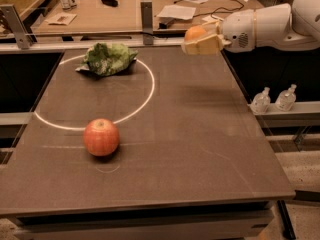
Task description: Move orange near green jalapeno chip bag
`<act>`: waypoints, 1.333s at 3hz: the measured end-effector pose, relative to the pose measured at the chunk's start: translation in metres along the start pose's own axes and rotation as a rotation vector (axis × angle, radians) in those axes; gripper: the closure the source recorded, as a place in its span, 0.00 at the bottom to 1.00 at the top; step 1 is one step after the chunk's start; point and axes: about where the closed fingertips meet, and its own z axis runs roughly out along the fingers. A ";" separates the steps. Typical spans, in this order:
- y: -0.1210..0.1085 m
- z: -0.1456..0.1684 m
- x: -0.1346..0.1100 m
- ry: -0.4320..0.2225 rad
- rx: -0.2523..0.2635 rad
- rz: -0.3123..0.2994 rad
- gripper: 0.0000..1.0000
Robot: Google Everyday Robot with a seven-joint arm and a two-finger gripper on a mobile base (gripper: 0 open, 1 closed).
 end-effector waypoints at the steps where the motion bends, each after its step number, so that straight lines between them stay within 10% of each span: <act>1: 0.000 -0.001 0.000 -0.001 0.000 -0.001 1.00; 4: 0.016 0.122 -0.011 0.031 0.074 0.109 1.00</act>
Offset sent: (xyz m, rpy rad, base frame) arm 0.0232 0.0742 -0.0249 -0.0219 0.0823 -0.0899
